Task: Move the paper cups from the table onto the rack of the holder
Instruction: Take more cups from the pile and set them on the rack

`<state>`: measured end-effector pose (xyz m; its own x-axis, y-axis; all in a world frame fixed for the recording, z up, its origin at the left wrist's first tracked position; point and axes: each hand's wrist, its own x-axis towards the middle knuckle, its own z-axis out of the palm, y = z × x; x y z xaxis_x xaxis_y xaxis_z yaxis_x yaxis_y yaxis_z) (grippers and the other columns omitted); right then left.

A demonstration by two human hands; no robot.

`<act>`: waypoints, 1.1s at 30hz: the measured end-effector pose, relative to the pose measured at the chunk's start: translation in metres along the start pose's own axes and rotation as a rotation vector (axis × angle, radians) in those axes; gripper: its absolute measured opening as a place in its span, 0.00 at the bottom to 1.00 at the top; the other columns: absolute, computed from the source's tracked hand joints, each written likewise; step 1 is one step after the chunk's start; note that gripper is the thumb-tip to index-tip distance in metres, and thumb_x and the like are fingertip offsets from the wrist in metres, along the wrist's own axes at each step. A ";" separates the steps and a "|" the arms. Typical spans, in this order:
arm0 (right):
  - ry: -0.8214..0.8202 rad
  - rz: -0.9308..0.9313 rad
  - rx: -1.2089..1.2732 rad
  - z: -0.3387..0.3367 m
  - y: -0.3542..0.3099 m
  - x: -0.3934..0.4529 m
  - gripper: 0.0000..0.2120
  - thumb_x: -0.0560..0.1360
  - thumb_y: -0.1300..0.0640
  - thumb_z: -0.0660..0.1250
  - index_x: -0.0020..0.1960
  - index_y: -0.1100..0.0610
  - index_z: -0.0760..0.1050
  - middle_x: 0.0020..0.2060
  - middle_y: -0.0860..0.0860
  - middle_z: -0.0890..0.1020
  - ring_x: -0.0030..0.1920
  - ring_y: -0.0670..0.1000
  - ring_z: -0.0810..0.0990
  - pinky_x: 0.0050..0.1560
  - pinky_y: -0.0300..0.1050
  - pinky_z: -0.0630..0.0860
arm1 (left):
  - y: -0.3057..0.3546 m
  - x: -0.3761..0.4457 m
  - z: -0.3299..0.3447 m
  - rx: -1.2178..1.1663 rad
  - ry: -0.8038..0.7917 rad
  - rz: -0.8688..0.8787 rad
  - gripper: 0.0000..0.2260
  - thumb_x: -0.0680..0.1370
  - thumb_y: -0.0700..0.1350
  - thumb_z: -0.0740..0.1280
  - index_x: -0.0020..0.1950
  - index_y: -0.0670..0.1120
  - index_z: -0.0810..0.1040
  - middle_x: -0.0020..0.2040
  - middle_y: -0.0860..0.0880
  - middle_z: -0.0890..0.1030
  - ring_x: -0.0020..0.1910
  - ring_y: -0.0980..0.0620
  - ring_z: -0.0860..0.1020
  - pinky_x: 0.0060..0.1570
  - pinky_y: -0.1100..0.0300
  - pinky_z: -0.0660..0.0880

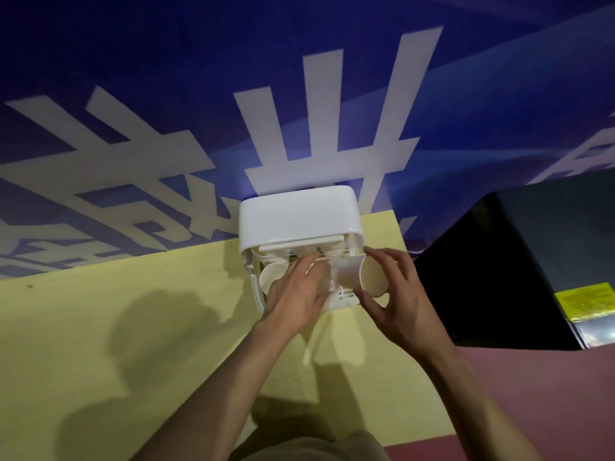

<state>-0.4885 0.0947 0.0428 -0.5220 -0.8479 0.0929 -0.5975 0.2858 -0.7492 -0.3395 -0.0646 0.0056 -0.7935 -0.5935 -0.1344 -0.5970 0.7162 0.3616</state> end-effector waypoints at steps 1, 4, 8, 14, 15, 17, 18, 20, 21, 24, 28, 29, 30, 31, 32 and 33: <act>-0.019 -0.013 -0.001 0.002 -0.002 0.003 0.31 0.76 0.51 0.75 0.76 0.49 0.68 0.67 0.48 0.70 0.60 0.37 0.69 0.60 0.21 0.64 | -0.004 -0.007 -0.004 -0.025 0.033 -0.026 0.23 0.76 0.51 0.72 0.70 0.56 0.71 0.74 0.58 0.65 0.70 0.54 0.69 0.51 0.50 0.80; -0.097 -0.060 -0.011 0.011 -0.008 0.010 0.32 0.77 0.49 0.74 0.77 0.47 0.65 0.69 0.46 0.70 0.63 0.40 0.71 0.63 0.27 0.68 | -0.015 -0.024 -0.014 -0.074 0.116 -0.082 0.19 0.77 0.53 0.70 0.67 0.55 0.74 0.72 0.59 0.68 0.68 0.55 0.72 0.52 0.50 0.80; -0.137 -0.112 -0.104 0.029 -0.010 0.014 0.33 0.75 0.49 0.76 0.75 0.48 0.67 0.71 0.46 0.71 0.67 0.52 0.75 0.59 0.54 0.80 | -0.024 -0.038 -0.032 -0.107 0.208 -0.117 0.14 0.76 0.52 0.71 0.62 0.57 0.78 0.70 0.61 0.71 0.67 0.59 0.72 0.50 0.55 0.79; -0.232 -0.110 -0.358 0.054 -0.005 0.023 0.37 0.73 0.46 0.77 0.77 0.50 0.67 0.72 0.46 0.74 0.63 0.55 0.78 0.52 0.52 0.80 | -0.031 -0.038 -0.064 -0.164 0.265 -0.141 0.11 0.77 0.50 0.70 0.60 0.59 0.78 0.67 0.63 0.70 0.63 0.61 0.74 0.46 0.61 0.73; -0.256 -0.094 -0.384 0.058 -0.004 0.026 0.37 0.73 0.45 0.77 0.78 0.51 0.66 0.73 0.46 0.73 0.63 0.55 0.78 0.54 0.52 0.79 | -0.032 -0.037 -0.067 -0.165 0.263 -0.147 0.11 0.77 0.50 0.69 0.59 0.59 0.78 0.67 0.64 0.70 0.63 0.61 0.74 0.46 0.62 0.72; -0.297 -0.045 -0.406 0.067 -0.002 0.031 0.38 0.74 0.42 0.75 0.78 0.50 0.64 0.74 0.46 0.72 0.64 0.55 0.77 0.55 0.51 0.78 | -0.034 -0.036 -0.071 -0.167 0.260 -0.148 0.12 0.78 0.49 0.69 0.60 0.59 0.77 0.67 0.64 0.70 0.61 0.59 0.75 0.46 0.62 0.71; -0.320 -0.017 -0.401 0.071 0.000 0.033 0.38 0.75 0.42 0.74 0.79 0.49 0.63 0.74 0.45 0.71 0.65 0.56 0.76 0.55 0.51 0.78 | -0.034 -0.036 -0.073 -0.167 0.264 -0.144 0.12 0.78 0.48 0.69 0.60 0.59 0.76 0.68 0.63 0.70 0.59 0.58 0.76 0.45 0.62 0.71; -0.360 0.026 -0.368 0.078 0.002 0.037 0.37 0.75 0.43 0.74 0.79 0.49 0.62 0.75 0.44 0.69 0.66 0.56 0.75 0.56 0.52 0.78 | -0.034 -0.035 -0.074 -0.167 0.269 -0.134 0.14 0.78 0.47 0.70 0.62 0.58 0.76 0.68 0.63 0.70 0.60 0.57 0.76 0.45 0.62 0.72; -0.371 0.038 -0.351 0.080 0.004 0.038 0.36 0.75 0.44 0.74 0.78 0.50 0.63 0.75 0.45 0.69 0.66 0.57 0.75 0.57 0.52 0.79 | -0.034 -0.035 -0.073 -0.165 0.267 -0.129 0.15 0.77 0.47 0.70 0.63 0.58 0.75 0.68 0.62 0.70 0.61 0.57 0.76 0.46 0.62 0.73; -0.385 0.042 -0.321 0.088 0.005 0.044 0.35 0.74 0.46 0.76 0.77 0.52 0.66 0.73 0.47 0.71 0.64 0.60 0.78 0.59 0.53 0.78 | -0.034 -0.033 -0.070 -0.150 0.262 -0.123 0.17 0.77 0.47 0.70 0.65 0.57 0.74 0.70 0.60 0.69 0.58 0.54 0.78 0.47 0.63 0.72; -0.380 0.031 -0.275 0.096 0.006 0.047 0.35 0.73 0.49 0.78 0.75 0.55 0.69 0.72 0.50 0.73 0.64 0.60 0.78 0.62 0.53 0.76 | -0.034 -0.030 -0.063 -0.159 0.269 -0.084 0.16 0.77 0.46 0.70 0.64 0.56 0.74 0.64 0.60 0.71 0.61 0.57 0.75 0.44 0.60 0.78; -0.373 0.030 -0.263 0.097 0.007 0.047 0.35 0.73 0.50 0.78 0.75 0.55 0.68 0.72 0.51 0.73 0.64 0.59 0.78 0.62 0.52 0.76 | -0.033 -0.030 -0.059 -0.161 0.264 -0.070 0.16 0.76 0.46 0.70 0.63 0.56 0.74 0.63 0.60 0.71 0.60 0.57 0.75 0.42 0.60 0.78; -0.368 0.029 -0.251 0.097 0.008 0.047 0.35 0.73 0.50 0.78 0.76 0.56 0.68 0.72 0.51 0.73 0.65 0.59 0.78 0.63 0.52 0.76 | -0.032 -0.030 -0.055 -0.161 0.253 -0.060 0.16 0.76 0.46 0.70 0.62 0.57 0.74 0.62 0.61 0.71 0.59 0.57 0.75 0.40 0.60 0.78; -0.362 0.027 -0.242 0.097 0.009 0.047 0.35 0.73 0.50 0.78 0.76 0.56 0.68 0.72 0.51 0.73 0.66 0.59 0.77 0.64 0.51 0.75 | -0.031 -0.030 -0.049 -0.163 0.239 -0.055 0.16 0.76 0.47 0.70 0.62 0.57 0.73 0.62 0.61 0.71 0.58 0.57 0.75 0.39 0.59 0.78; -0.356 0.021 -0.233 0.096 0.011 0.046 0.36 0.73 0.50 0.78 0.76 0.56 0.68 0.73 0.52 0.73 0.67 0.58 0.77 0.64 0.50 0.74 | -0.030 -0.030 -0.044 -0.169 0.224 -0.054 0.16 0.76 0.47 0.70 0.63 0.57 0.73 0.62 0.61 0.71 0.57 0.57 0.76 0.40 0.58 0.79; -0.348 0.013 -0.220 0.096 0.012 0.045 0.37 0.73 0.50 0.78 0.76 0.57 0.68 0.73 0.54 0.72 0.68 0.58 0.76 0.65 0.49 0.73 | -0.029 -0.030 -0.038 -0.178 0.210 -0.054 0.17 0.76 0.48 0.71 0.63 0.58 0.73 0.62 0.61 0.71 0.57 0.58 0.76 0.40 0.57 0.79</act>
<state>-0.4611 0.0174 -0.0248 -0.3158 -0.9333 -0.1710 -0.7277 0.3539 -0.5875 -0.2935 -0.0812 0.0344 -0.7079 -0.7057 0.0295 -0.5931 0.6166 0.5178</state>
